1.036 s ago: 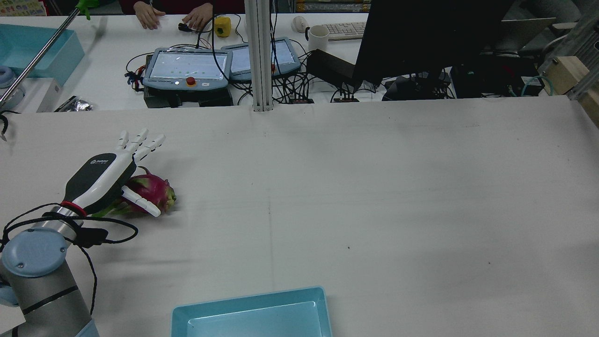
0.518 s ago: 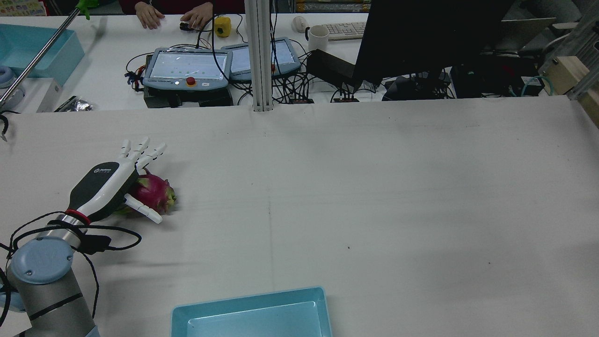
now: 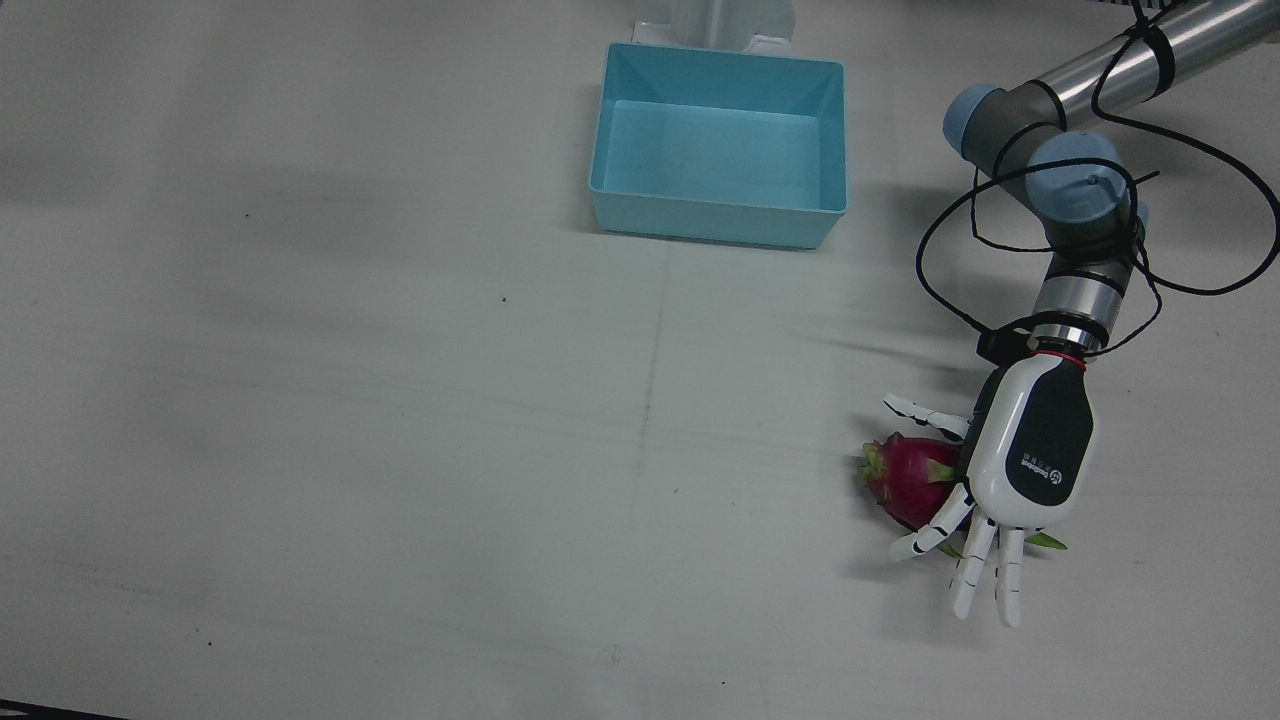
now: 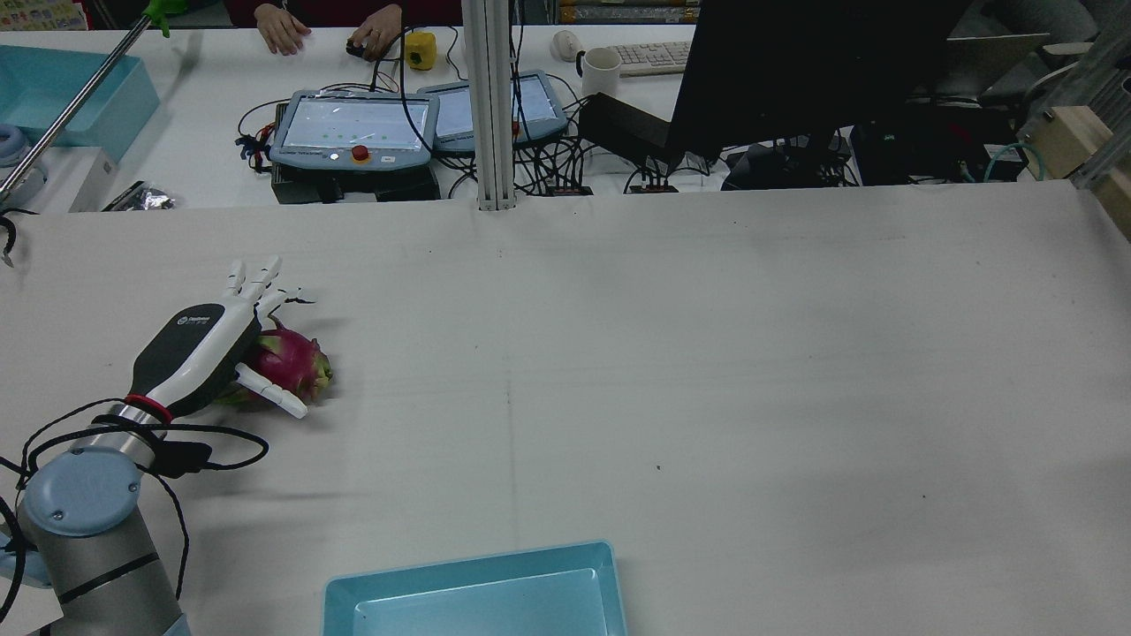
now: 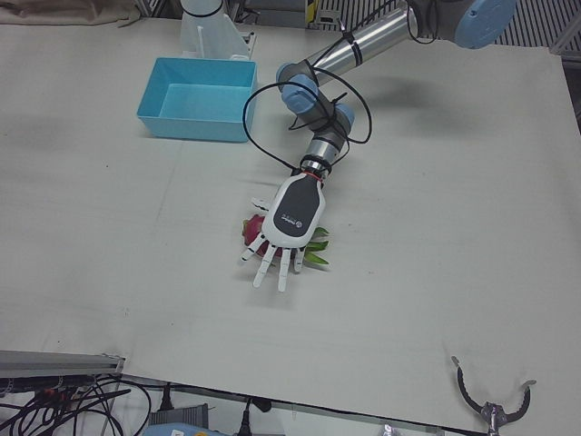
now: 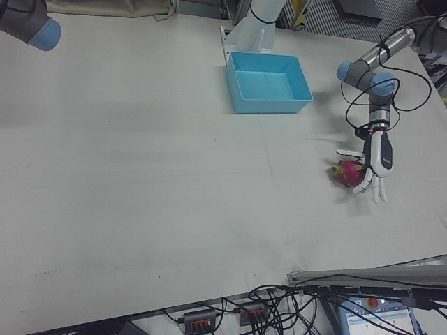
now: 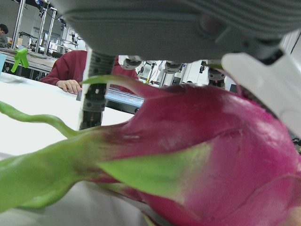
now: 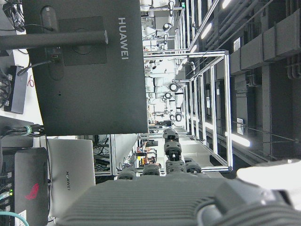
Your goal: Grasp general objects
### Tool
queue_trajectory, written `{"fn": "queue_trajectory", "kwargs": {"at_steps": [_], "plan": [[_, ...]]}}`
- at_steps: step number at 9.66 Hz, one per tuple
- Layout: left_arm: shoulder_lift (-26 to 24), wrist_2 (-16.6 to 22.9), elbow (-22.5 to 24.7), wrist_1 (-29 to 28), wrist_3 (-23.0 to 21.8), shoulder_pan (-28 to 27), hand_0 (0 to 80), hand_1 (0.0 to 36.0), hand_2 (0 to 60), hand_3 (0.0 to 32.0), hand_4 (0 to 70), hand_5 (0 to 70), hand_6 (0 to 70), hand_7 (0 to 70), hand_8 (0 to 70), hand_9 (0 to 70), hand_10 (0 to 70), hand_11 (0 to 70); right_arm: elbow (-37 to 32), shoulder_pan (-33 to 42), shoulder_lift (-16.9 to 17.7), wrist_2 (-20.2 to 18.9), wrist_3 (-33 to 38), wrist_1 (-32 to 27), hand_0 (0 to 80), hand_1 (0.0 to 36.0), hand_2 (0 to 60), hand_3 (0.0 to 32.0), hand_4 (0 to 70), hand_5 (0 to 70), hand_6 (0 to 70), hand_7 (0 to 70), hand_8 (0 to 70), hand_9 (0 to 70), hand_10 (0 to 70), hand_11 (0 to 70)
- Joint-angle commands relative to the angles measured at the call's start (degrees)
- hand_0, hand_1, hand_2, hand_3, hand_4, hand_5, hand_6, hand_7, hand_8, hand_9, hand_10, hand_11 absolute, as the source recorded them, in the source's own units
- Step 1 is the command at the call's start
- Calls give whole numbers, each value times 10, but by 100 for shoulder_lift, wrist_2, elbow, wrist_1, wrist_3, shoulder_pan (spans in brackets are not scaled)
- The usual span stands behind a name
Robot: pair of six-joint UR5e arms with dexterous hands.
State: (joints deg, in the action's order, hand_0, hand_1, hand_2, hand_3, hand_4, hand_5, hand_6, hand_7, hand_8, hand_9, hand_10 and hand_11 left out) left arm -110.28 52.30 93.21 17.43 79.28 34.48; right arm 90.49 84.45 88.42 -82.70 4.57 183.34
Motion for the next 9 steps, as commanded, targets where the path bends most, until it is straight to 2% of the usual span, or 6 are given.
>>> {"fn": "queue_trajectory", "kwargs": {"at_steps": [1, 2, 3, 9], "plan": [[24, -10, -14, -82, 0, -3, 497, 176, 0, 320, 0, 230, 0, 12, 46, 0, 0, 0, 3, 1, 0, 0, 0, 0, 0, 0, 0, 0, 0, 0, 0, 0, 0, 0, 0, 0], [24, -10, -22, -82, 9, -3, 499, 178, 0, 320, 0, 135, 0, 0, 41, 0, 0, 0, 3, 1, 0, 0, 0, 0, 0, 0, 0, 0, 0, 0, 0, 0, 0, 0, 0, 0], [24, -10, -31, -90, 9, -3, 502, 185, 0, 320, 0, 95, 0, 0, 42, 0, 0, 0, 3, 1, 0, 0, 0, 0, 0, 0, 0, 0, 0, 0, 0, 0, 0, 0, 0, 0], [51, -10, -66, -152, 18, -11, 502, 181, 0, 320, 0, 112, 0, 0, 39, 0, 0, 0, -5, -8, 0, 0, 0, 0, 0, 0, 0, 0, 0, 0, 0, 0, 0, 0, 0, 0]]}}
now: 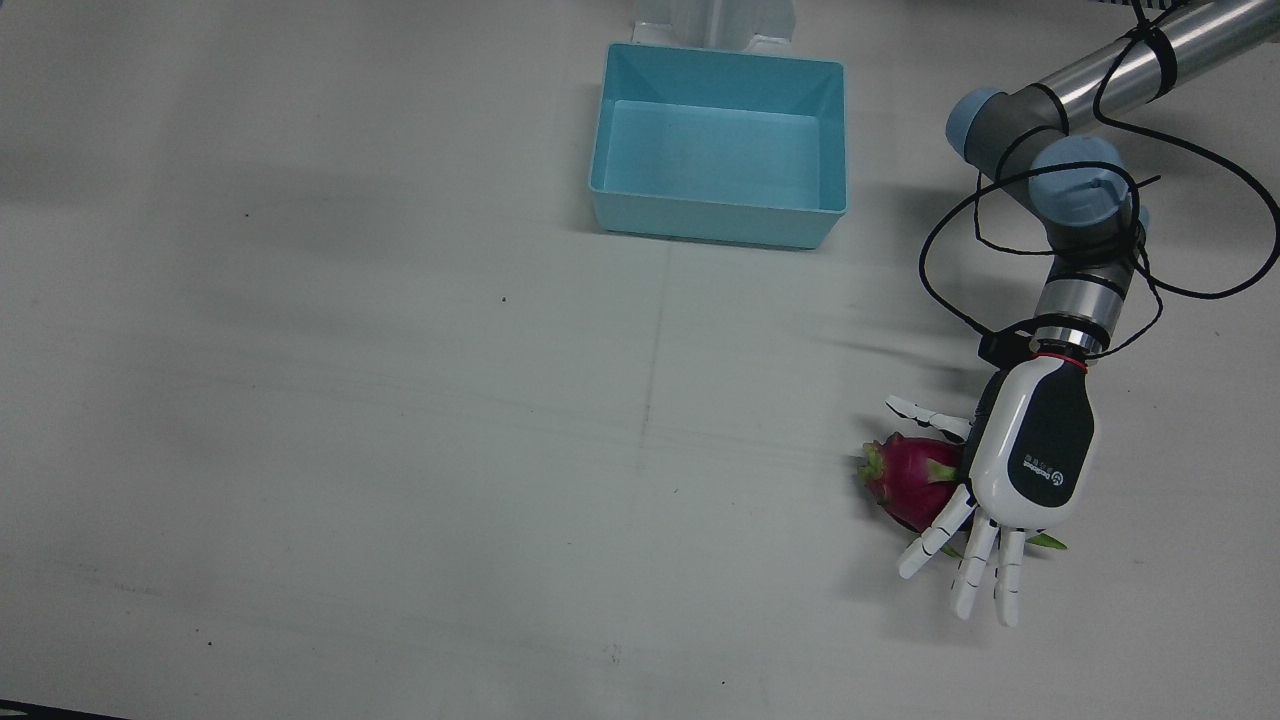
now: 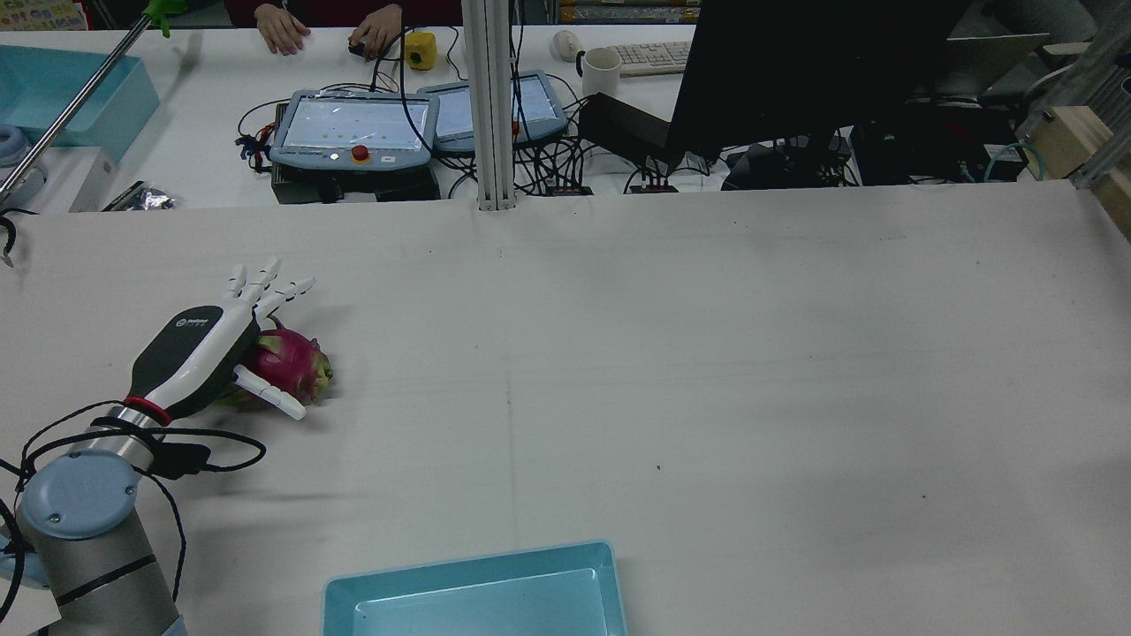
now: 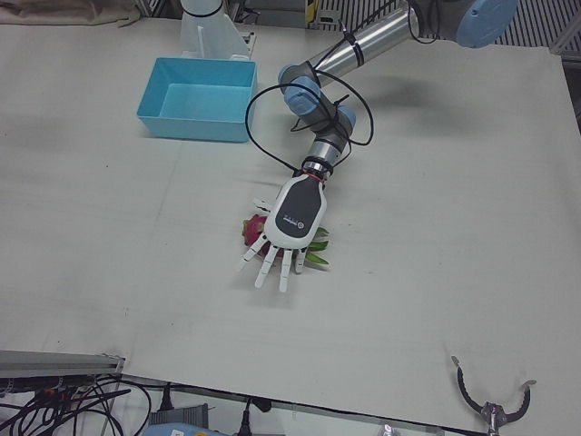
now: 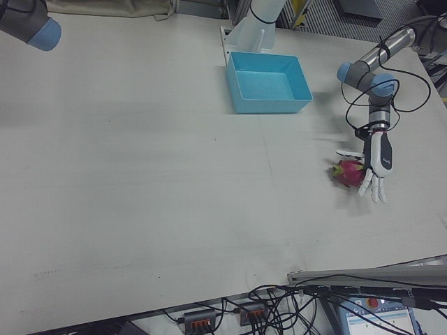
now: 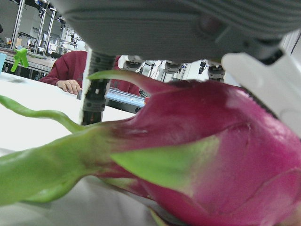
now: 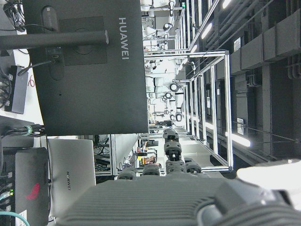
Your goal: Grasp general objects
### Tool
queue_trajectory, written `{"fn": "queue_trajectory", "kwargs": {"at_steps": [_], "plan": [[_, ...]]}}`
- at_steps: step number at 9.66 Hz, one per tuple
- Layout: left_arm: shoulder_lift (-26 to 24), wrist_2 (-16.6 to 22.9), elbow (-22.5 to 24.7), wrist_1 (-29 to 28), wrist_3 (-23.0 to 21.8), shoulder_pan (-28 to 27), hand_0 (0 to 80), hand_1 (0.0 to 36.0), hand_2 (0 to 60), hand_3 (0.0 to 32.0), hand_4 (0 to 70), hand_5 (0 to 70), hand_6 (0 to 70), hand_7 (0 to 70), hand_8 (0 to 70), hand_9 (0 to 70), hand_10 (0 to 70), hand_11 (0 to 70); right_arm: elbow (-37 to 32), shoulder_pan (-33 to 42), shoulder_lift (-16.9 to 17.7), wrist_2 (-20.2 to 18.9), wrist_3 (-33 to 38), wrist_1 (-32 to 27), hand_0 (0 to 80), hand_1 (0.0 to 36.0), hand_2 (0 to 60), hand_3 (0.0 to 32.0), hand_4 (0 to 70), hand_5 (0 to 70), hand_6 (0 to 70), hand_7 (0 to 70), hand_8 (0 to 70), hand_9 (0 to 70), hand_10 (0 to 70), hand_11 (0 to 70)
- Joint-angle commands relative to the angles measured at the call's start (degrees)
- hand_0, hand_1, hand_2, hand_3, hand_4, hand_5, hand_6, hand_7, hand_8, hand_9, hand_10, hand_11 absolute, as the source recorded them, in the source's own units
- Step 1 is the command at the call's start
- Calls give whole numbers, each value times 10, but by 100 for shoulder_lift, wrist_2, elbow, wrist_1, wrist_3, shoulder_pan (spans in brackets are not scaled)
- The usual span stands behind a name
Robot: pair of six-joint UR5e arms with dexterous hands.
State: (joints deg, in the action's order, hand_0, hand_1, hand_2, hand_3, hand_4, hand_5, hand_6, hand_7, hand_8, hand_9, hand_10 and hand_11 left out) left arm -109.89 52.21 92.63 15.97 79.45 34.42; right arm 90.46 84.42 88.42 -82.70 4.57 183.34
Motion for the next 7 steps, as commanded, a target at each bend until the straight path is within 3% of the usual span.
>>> {"fn": "queue_trajectory", "kwargs": {"at_steps": [1, 4, 5, 6, 7], "plan": [[11, 0, 0, -6, 1, -40, 501, 176, 0, 320, 0, 103, 0, 0, 38, 0, 0, 0, -2, 5, 0, 0, 0, 0, 0, 0, 0, 0, 0, 0, 0, 0, 0, 0, 0, 0], [-6, 0, -9, -14, 1, -84, 501, 178, 0, 320, 0, 100, 0, 0, 40, 0, 0, 0, 7, 5, 0, 0, 0, 0, 0, 0, 0, 0, 0, 0, 0, 0, 0, 0, 0, 0], [-24, 0, -9, -15, 1, -93, 503, 180, 0, 320, 0, 135, 0, 3, 45, 0, 0, 0, 7, 5, 0, 0, 0, 0, 0, 0, 0, 0, 0, 0, 0, 0, 0, 0, 0, 0], [-50, -17, -9, -15, 1, -102, 499, 178, 0, 320, 0, 244, 0, 55, 55, 0, 0, 0, 7, 5, 0, 0, 0, 0, 0, 0, 0, 0, 0, 0, 0, 0, 0, 0, 0, 0], [-24, -235, 0, -15, 1, -102, 482, 153, 11, 320, 0, 385, 0, 185, 69, 23, 116, 184, 7, 5, 0, 0, 0, 0, 0, 0, 0, 0, 0, 0, 0, 0, 0, 0, 0, 0]]}}
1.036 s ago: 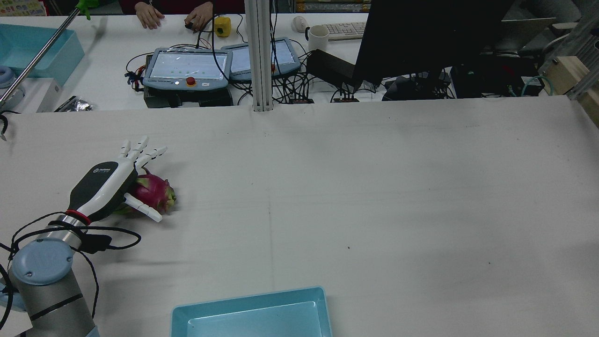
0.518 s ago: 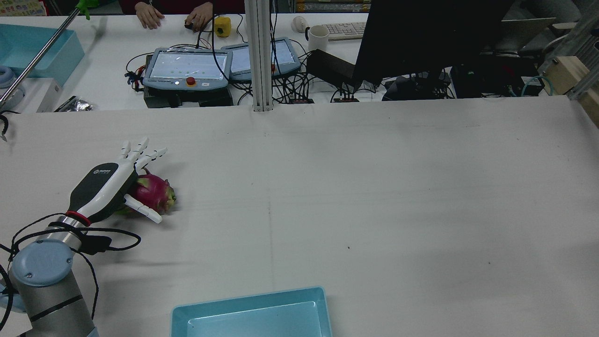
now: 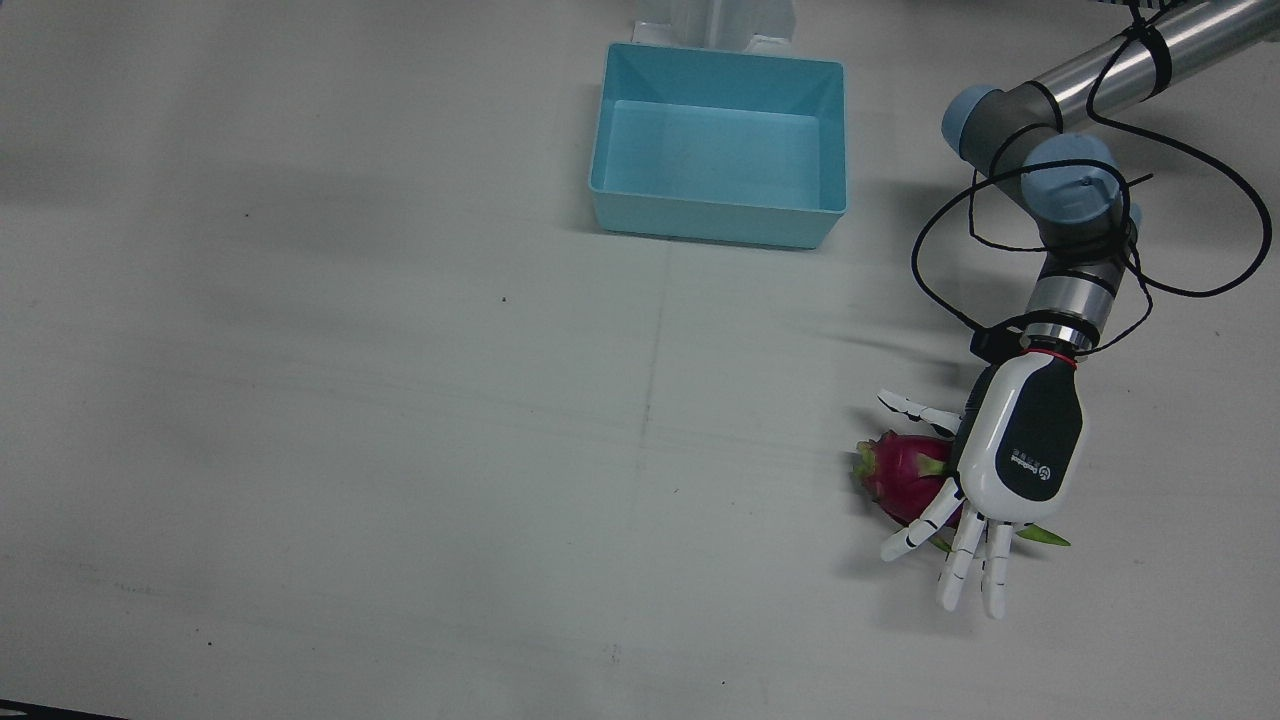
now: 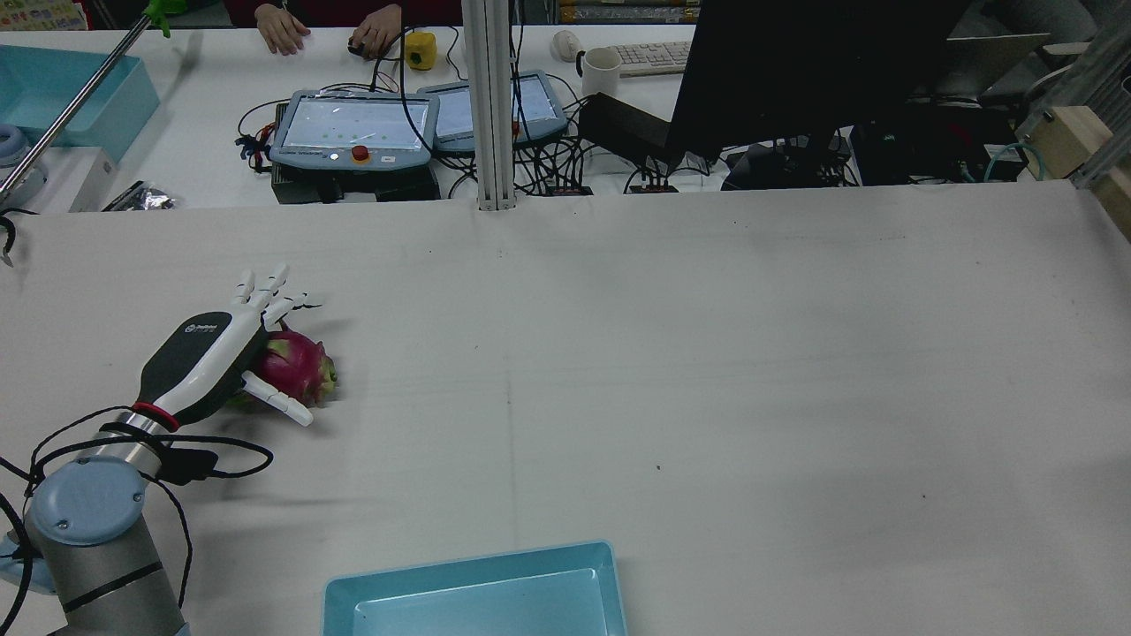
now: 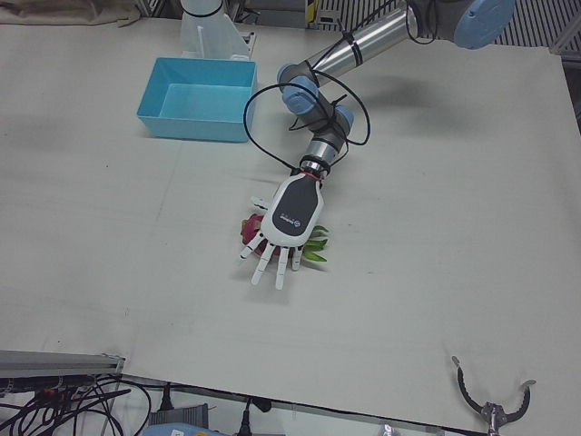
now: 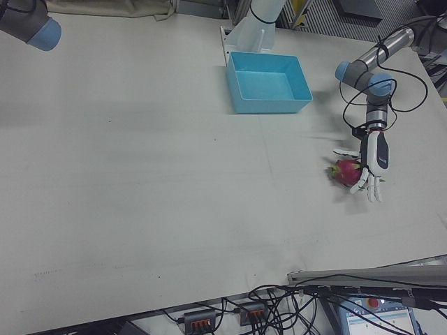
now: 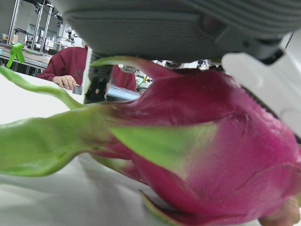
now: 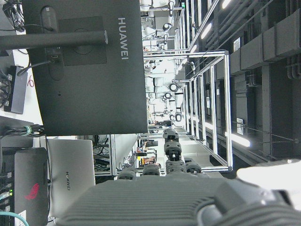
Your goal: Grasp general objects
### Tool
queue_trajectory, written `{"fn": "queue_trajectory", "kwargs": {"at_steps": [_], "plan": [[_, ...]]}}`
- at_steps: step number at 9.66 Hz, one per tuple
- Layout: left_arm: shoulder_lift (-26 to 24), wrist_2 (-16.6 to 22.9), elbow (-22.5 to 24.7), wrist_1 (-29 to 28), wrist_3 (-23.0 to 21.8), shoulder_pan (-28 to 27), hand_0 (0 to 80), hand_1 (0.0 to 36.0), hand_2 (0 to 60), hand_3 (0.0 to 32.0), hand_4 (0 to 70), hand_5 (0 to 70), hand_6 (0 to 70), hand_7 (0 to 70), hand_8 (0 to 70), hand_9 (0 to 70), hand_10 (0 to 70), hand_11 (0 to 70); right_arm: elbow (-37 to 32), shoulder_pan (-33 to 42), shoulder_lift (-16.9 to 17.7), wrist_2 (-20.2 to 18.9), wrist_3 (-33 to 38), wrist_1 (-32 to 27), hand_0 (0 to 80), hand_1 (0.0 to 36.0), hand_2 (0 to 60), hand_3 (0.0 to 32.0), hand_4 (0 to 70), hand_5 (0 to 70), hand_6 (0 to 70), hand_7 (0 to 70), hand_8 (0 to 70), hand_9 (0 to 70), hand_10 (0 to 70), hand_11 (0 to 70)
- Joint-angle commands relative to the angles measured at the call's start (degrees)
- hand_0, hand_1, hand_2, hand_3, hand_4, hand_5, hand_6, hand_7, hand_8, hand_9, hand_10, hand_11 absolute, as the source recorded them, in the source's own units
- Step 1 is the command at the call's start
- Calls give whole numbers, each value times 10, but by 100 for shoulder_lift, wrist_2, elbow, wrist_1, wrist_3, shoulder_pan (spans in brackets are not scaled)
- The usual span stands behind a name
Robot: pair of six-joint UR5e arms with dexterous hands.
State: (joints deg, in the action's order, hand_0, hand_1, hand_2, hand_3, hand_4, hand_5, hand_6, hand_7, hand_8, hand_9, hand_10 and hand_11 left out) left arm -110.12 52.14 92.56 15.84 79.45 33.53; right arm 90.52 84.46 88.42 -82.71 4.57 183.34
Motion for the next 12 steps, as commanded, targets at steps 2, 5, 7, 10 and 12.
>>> {"fn": "queue_trajectory", "kwargs": {"at_steps": [2, 5, 7, 10, 12], "plan": [[17, -363, 26, -2, 0, -66, 474, 106, 0, 0, 8, 605, 4, 305, 93, 47, 397, 565, 1, 0, 0, 0, 0, 0, 0, 0, 0, 0, 0, 0, 0, 0, 0, 0, 0, 0], [43, -651, -9, -10, 0, -214, 422, 56, 119, 0, 208, 681, 69, 288, 116, 43, 700, 700, 1, 0, 0, 0, 0, 0, 0, 0, 0, 0, 0, 0, 0, 0, 0, 0, 0, 0], [166, -749, -18, -28, 0, -382, 414, 58, 145, 0, 235, 678, 65, 288, 114, 43, 700, 700, 1, 0, 0, 0, 0, 0, 0, 0, 0, 0, 0, 0, 0, 0, 0, 0, 0, 0], [158, -907, -1, -2, 0, -435, 278, 1, 282, 0, 475, 700, 292, 578, 330, 320, 700, 700, 1, 0, 0, 0, 0, 0, 0, 0, 0, 0, 0, 0, 0, 0, 0, 0, 0, 0], [158, -987, 8, 16, -9, -435, 262, 0, 394, 0, 700, 700, 492, 657, 512, 539, 700, 700, -8, 0, 0, 0, 0, 0, 0, 0, 0, 0, 0, 0, 0, 0, 0, 0, 0, 0]]}}
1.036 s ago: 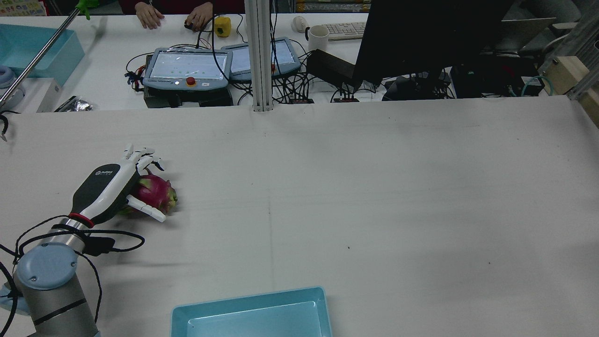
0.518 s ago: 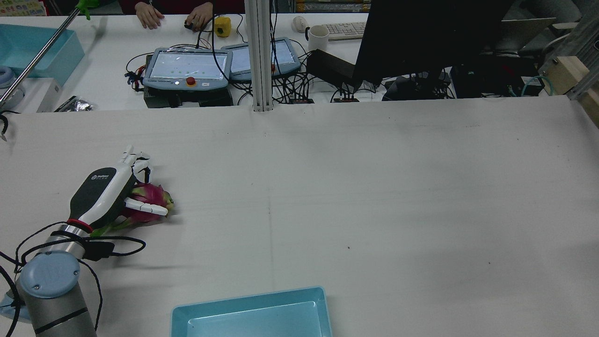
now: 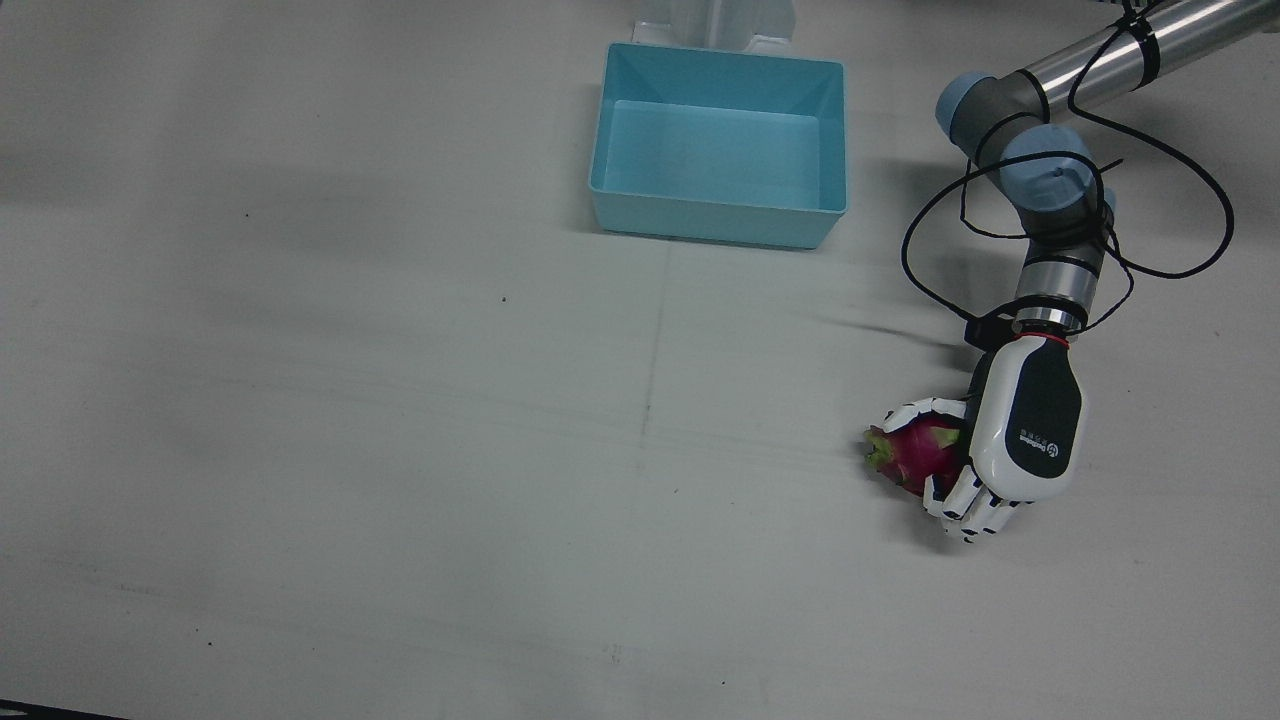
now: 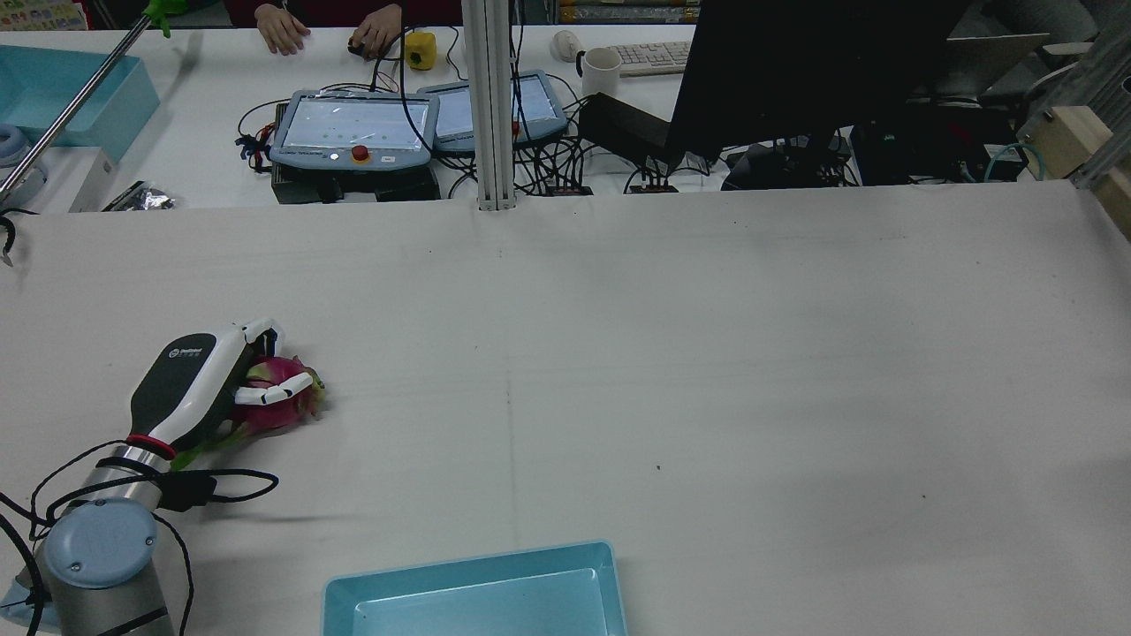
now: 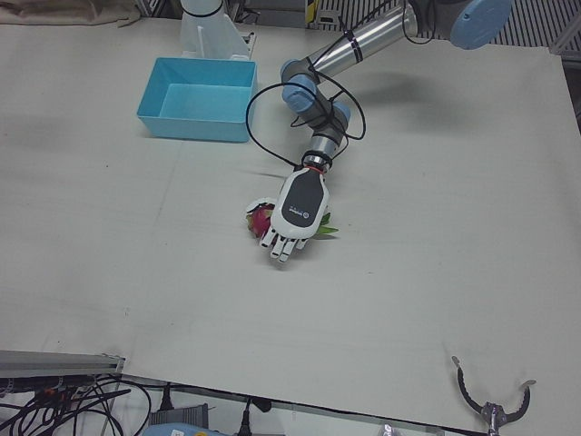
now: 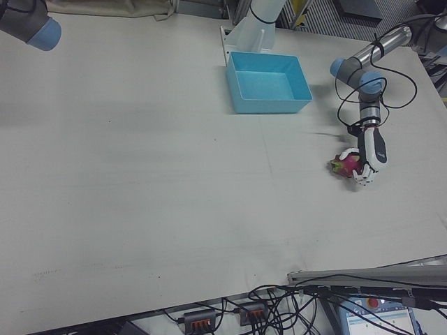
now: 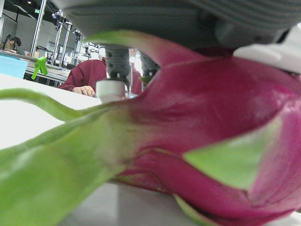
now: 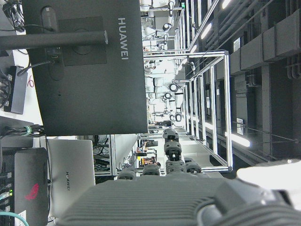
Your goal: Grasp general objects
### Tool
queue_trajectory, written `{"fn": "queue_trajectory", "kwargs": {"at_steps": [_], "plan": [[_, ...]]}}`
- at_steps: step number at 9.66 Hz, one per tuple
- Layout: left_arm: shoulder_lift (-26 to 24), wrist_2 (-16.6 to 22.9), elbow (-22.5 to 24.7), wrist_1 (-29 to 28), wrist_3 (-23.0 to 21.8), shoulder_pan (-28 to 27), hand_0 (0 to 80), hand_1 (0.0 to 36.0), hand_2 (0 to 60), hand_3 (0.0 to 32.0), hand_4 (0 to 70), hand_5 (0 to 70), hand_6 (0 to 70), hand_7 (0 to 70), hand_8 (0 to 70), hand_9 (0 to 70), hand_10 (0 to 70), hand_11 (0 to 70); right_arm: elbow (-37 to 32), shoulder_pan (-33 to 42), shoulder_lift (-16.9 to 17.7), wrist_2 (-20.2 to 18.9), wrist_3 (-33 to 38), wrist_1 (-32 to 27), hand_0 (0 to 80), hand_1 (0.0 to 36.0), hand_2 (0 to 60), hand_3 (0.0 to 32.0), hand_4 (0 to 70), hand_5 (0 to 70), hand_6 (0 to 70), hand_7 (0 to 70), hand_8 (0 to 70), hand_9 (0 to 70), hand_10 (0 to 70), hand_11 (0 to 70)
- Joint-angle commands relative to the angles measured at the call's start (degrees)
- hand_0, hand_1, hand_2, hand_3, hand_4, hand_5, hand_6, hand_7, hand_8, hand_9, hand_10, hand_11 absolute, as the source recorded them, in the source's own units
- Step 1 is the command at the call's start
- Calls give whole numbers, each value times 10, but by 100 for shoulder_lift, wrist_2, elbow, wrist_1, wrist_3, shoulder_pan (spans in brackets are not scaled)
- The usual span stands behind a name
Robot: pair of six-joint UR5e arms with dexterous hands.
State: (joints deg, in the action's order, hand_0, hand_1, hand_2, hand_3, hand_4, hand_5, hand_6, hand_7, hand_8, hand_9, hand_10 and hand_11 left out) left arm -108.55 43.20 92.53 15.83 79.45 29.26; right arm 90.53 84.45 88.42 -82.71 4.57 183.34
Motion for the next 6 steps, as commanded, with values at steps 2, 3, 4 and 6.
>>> {"fn": "queue_trajectory", "kwargs": {"at_steps": [2, 3, 4, 6], "plan": [[1, -110, 2, -1, -18, -8, 169, 1, 600, 0, 700, 700, 700, 662, 625, 646, 700, 700, 0, 1, 0, 0, 0, 0, 0, 0, 0, 0, 0, 0, 0, 0, 0, 0, 0, 0], [1, -110, 62, -1, -18, 18, 142, 10, 600, 0, 700, 700, 700, 668, 650, 672, 700, 700, 0, -7, 0, 0, 0, 0, 0, 0, 0, 0, 0, 0, 0, 0, 0, 0, 0, 0], [-8, -110, 89, -1, -35, 53, 121, 18, 600, 0, 700, 700, 700, 658, 665, 685, 700, 700, 0, 1, 0, 0, 0, 0, 0, 0, 0, 0, 0, 0, 0, 0, 0, 0, 0, 0], [-8, -92, 342, 51, -70, 114, 89, 23, 600, 0, 700, 700, 700, 640, 686, 700, 700, 700, 9, 1, 0, 0, 0, 0, 0, 0, 0, 0, 0, 0, 0, 0, 0, 0, 0, 0]]}}
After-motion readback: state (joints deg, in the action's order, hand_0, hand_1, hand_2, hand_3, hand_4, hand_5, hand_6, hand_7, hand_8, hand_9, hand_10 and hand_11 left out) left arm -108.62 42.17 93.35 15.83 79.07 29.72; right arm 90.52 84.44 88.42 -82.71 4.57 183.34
